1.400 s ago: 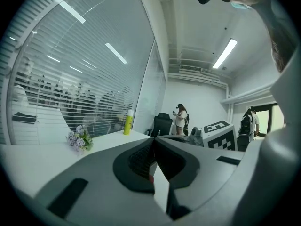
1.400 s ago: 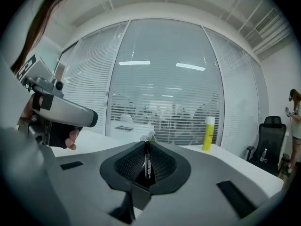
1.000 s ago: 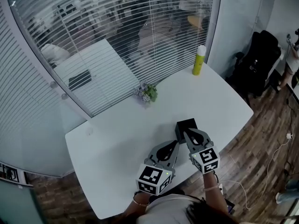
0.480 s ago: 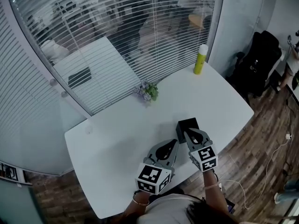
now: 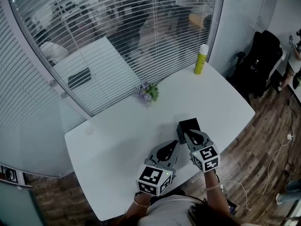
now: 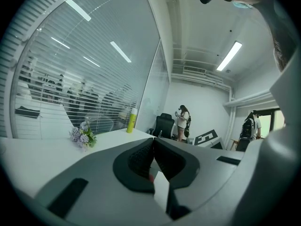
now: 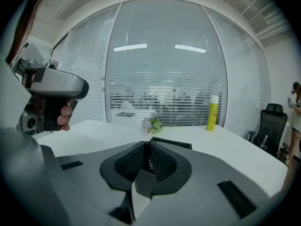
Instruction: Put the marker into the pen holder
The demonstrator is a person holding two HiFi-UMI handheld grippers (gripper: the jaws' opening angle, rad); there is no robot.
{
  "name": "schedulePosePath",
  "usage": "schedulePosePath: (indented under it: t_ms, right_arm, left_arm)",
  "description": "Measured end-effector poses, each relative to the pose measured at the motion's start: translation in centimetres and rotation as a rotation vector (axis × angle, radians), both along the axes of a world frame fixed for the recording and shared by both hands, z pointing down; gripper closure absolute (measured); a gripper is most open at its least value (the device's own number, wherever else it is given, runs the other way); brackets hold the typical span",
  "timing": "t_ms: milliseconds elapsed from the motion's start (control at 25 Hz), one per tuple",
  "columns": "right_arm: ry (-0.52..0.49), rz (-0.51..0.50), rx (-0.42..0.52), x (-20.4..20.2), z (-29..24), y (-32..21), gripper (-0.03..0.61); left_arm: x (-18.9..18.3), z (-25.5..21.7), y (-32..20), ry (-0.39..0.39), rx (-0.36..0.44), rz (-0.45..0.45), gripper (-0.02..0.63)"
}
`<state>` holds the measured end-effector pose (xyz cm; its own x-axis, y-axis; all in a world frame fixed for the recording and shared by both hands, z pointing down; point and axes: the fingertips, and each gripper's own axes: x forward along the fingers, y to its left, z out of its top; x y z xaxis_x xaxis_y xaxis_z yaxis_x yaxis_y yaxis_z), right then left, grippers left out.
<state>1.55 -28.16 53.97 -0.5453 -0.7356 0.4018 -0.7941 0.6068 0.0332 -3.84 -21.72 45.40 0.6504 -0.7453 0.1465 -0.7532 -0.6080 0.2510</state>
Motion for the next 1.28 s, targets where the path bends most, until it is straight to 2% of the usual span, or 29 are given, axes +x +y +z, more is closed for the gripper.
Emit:
schedulePosePath:
  t_ms: [600,760,960,1280]
  right_arm:
    - [-0.014,-0.031,-0.023,-0.5,0.2,1.1,0.517]
    - [-0.009,-0.028,-0.025,-0.3,0.6,1.4,0.480]
    - [-0.013,-0.037,-0.018,-0.4,0.0,1.4,0.466]
    - [-0.074,-0.053,0.020,-0.5,-1.5,2.1,0.471]
  left_arm:
    - [0.6,-0.2,0.5,-0.011,0.001,0.013,0.594]
    - [0.8,-0.1,0.8,-0.011,0.004,0.015,0.594]
    - [1.2,-0.5,0.9,-0.015,0.009,0.024,0.594]
    - [1.3,-0.6,0.9,-0.025,0.021,0.007,0.594]
